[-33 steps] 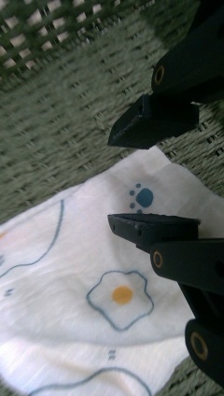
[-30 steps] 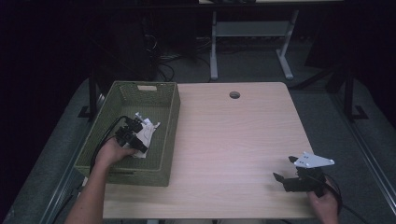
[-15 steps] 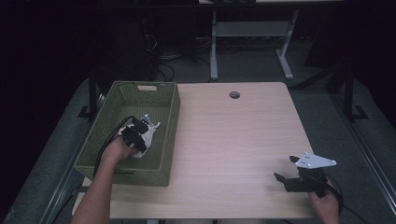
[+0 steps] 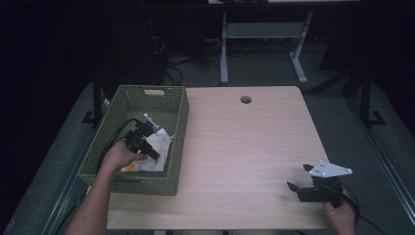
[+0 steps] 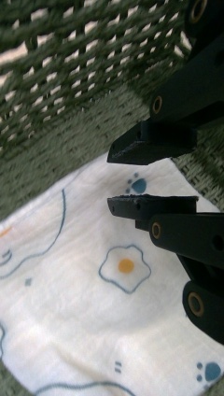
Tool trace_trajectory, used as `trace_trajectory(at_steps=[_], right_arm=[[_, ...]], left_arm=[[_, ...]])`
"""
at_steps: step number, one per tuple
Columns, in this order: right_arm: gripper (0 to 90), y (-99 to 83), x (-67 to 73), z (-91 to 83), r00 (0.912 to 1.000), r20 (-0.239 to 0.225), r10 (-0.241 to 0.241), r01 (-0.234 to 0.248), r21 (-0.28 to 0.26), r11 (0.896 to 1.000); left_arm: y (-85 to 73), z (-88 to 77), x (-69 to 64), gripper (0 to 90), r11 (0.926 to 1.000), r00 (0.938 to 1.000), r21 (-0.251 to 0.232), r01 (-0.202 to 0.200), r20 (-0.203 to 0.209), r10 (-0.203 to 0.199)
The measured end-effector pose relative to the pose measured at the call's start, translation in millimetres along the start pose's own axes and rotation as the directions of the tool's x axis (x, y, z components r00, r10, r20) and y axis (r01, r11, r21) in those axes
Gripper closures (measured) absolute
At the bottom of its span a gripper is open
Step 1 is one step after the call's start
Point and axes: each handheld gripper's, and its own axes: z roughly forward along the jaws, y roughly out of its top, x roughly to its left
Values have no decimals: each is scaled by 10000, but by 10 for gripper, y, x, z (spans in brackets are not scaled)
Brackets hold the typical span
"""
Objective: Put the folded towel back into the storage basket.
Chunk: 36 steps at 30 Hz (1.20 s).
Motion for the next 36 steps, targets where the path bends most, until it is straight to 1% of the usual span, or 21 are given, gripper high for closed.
trace_trajectory(at_steps=[2, 4, 5, 6, 10, 12, 14, 16, 19, 22, 24, 25, 26, 28, 29, 30, 31, 32, 33, 34, 36], right_arm=[[137, 3, 6, 8, 10000, -8, -67, 67, -18, 10000], [137, 6, 12, 9, 10000, 4, -51, 51, 42, 10000], [137, 6, 12, 9, 10000, 4, -51, 51, 42, 10000], [137, 2, 12, 12, 10000, -11, -47, 47, 42, 10000], [138, -5, 3, 12, 10000, -8, -32, 32, 34, 10000], [138, -7, -5, 11, 10000, -30, 2, -2, 13, 10000], [138, -5, -8, 12, 10000, -29, -10, 11, 10, 10000], [138, -3, -4, 11, 10000, -30, -35, 35, 15, 10000], [137, 1, 1, 8, 9999, -29, -97, 97, -19, 10000], [138, 8, 4, -4, 10000, -15, 1, -1, -24, 10000], [137, 7, -1, 0, 10000, 5, 12, -12, -27, 10000], [137, 7, -1, 0, 10000, 5, 12, -12, -27, 10000], [137, 8, -6, 5, 10000, 34, 24, -24, -32, 10000], [138, 10, -9, 8, 10000, 21, 40, -40, -11, 10000], [138, 10, -9, 8, 10000, 21, 40, -40, -11, 10000], [137, 12, -8, 17, 10000, 31, 10, -10, 14, 10000], [137, 12, -8, 17, 10000, 31, 10, -10, 14, 10000], [137, 13, 2, 19, 10000, 21, -17, 17, 48, 10000], [138, 14, 8, 19, 10000, 10, -14, 14, 40, 10000], [138, 14, 12, 18, 10000, 17, -10, 9, 20, 10000], [137, 17, 15, 16, 10000, 19, -40, 40, 1, 10000]], left_arm=[[-10, 32, 24, 758, 9999, 10000, 102, 71, -35, -71], [-10, 53, 47, 762, 9996, 9988, 191, 190, -455, -181], [-10, 53, 47, 772, 9996, 9988, 191, 190, -455, -181], [-9, 48, 87, 784, 9991, 9970, 67, 410, -657, -404], [-16, 40, 105, 804, 9990, 9968, 59, 453, -655, -448], [-27, -2, 86, 796, 9987, 9971, -220, 457, -592, -469], [-33, -48, 71, 783, 9981, 9965, -444, 429, -695, -460], [-56, -143, 51, 771, 9953, 9965, -876, 409, -698, -471], [-78, -201, 35, 765, 9923, 9968, -1165, 411, -630, -487], [-112, -263, 14, 709, 9886, 9973, -1441, 429, -534, -511], [-146, -303, -8, 686, 9810, 9981, -1850, 578, -108, -609], [-146, -303, -8, 679, 9810, 9981, -1850, 578, -108, -609], [-173, -337, -10, 675, 9702, 9971, -2304, 756, 146, -742], [-201, -366, -11, 661, 9602, 9966, -2671, 823, 262, -782], [-201, -366, -11, 653, 9602, 9966, -2671, 823, 262, -782], [-239, -394, -7, 642, 9462, 9950, -3085, 974, 493, -863], [-239, -394, -7, 639, 9462, 9950, -3085, 974, 493, -863], [-273, -408, -25, 632, 9313, 9927, -3469, 1108, 836, -870], [-286, -419, -39, 628, 9265, 9929, -3598, 1104, 824, -863], [-286, -419, -39, 626, 9265, 9929, -3598, 1104, 824, -863], [-308, -430, -70, 618, 9201, 9924, -3761, 1090, 946, -789]])
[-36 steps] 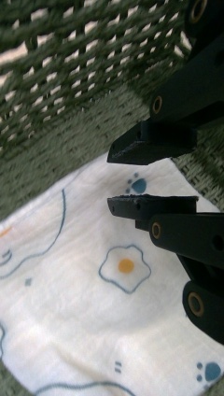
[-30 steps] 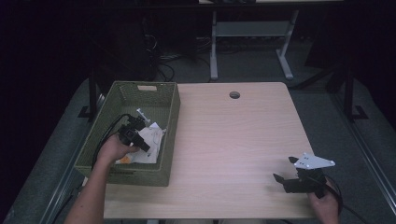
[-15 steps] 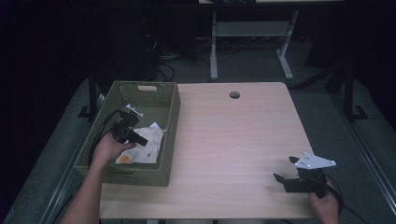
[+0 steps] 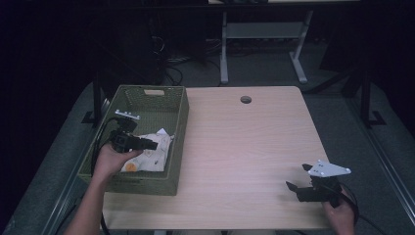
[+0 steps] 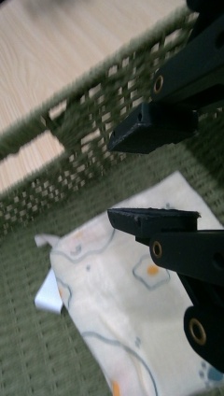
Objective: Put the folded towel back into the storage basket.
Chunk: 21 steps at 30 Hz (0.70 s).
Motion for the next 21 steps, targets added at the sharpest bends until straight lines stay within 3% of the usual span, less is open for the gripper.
trace_trajectory(at_steps=[5, 9, 10, 13, 15, 16, 21], right_arm=[[137, 7, 10, -3, 10000, -9, -28, 28, 16, 10000], [137, 7, 7, -11, 10000, 20, -54, 55, -35, 10000], [137, 5, 3, -10, 10000, 15, -73, 73, -42, 10000], [137, 2, -1, -10, 10000, 21, -78, 78, -51, 10000], [138, 4, 1, -15, 10000, 17, -29, 29, -62, 10000], [137, 6, 0, -23, 10000, 30, -33, 33, -70, 10000], [138, 3, -4, -29, 10000, 25, -13, 13, -89, 10000]], left_arm=[[-29, -43, -44, 595, 9997, 10000, -244, -46, -21, 45], [-63, -95, -46, 582, 9975, 9998, -694, 113, 183, -101], [-76, -132, -49, 579, 9949, 9991, -985, 203, 392, -165], [-86, -168, -54, 567, 9930, 9988, -1157, 231, 465, -178], [-102, -194, -53, 569, 9891, 9968, -1414, 414, 737, -312], [-113, -201, -62, 570, 9918, 9980, -1244, 296, 591, -224], [-146, -204, -63, 563, 9918, 9976, -1248, 291, 666, -209]])
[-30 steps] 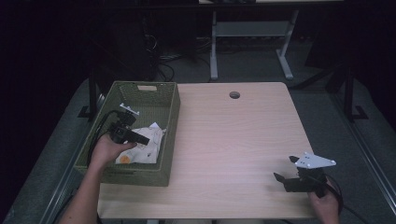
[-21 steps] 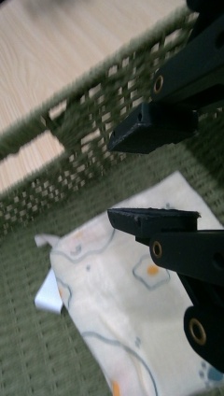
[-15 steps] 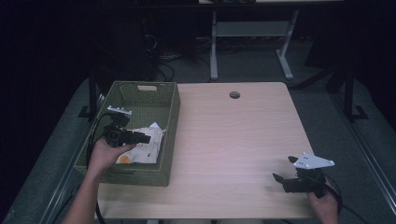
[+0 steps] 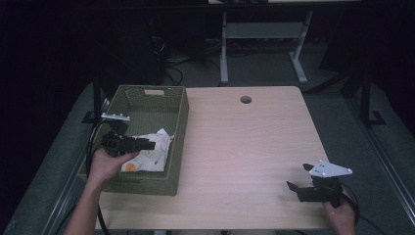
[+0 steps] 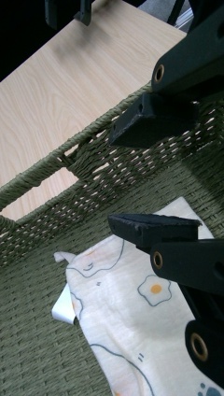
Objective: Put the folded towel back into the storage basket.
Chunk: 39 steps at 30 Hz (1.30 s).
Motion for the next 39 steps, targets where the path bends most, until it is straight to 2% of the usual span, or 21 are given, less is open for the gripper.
trace_trajectory(at_steps=[2, 3, 5, 7, 10, 15, 17, 22, 31, 39], right_arm=[[137, 1, 0, -2, 10000, 16, 4, -4, -7, 10000], [138, 2, 0, -3, 10000, 19, 3, -3, -15, 10000], [138, 3, 0, -5, 10000, 12, -2, 2, -39, 10000], [138, 2, -1, -4, 10000, 7, -1, 1, -32, 10000], [138, 1, -3, -5, 10000, 10, 2, -2, -36, 10000], [138, -2, -12, -22, 10000, 51, 33, -32, -106, 9999], [138, -4, -15, -24, 10000, 37, 43, -43, -141, 9999], [137, -8, -23, -28, 9999, 50, 106, -105, -163, 9998], [137, 8, 0, -26, 10000, 29, -11, 11, -158, 9999], [138, 13, 3, -29, 10000, 10, -58, 58, -166, 9998]], left_arm=[[-15, 3, -6, 552, 10000, 10000, -88, 2, 30, -2], [-27, -5, -10, 550, 9997, 9997, -253, 66, 236, -60], [-31, -11, -18, 541, 9995, 9997, -304, 19, 250, -11], [-35, -28, -37, 535, 9982, 9987, -585, 98, 500, -69], [-29, -51, -48, 535, 9970, 9977, -759, 123, 680, -71], [-2, -107, -66, 536, 9957, 9978, -926, 99, 664, -37], [-1, -119, -67, 536, 9943, 9963, -1055, 167, 854, -77], [-1, -131, -90, 529, 9919, 9950, -1261, 176, 996, -50], [38, -85, -233, 501, 9903, 9912, -1388, -71, 1299, 253], [75, -8, -325, 488, 9900, 9895, -1389, -239, 1378, 432]])
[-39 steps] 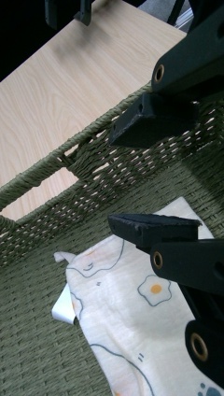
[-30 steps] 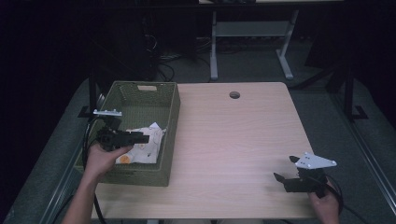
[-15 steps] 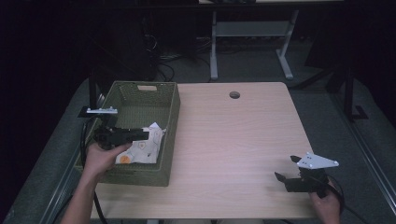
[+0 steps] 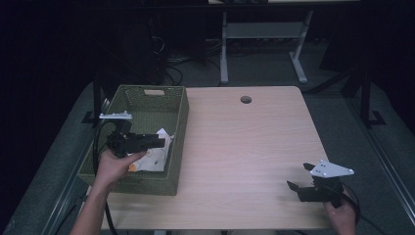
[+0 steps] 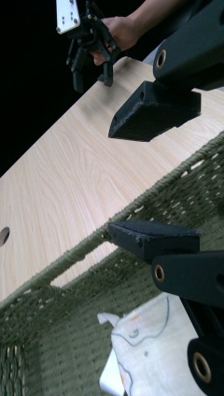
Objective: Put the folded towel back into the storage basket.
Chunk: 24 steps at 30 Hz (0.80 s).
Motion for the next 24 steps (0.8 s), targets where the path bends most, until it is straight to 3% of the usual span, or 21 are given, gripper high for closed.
trace_trajectory(at_steps=[15, 24], right_arm=[[138, 4, 3, -36, 10000, -7, -7, 6, -152, 9999], [138, 10, 13, -35, 10000, -88, -36, 34, -172, 9998]], left_arm=[[77, 275, -284, 465, 9985, 9976, 143, -521, 464, 514], [98, 460, -382, 465, 9970, 9956, 121, -763, 551, 756]])
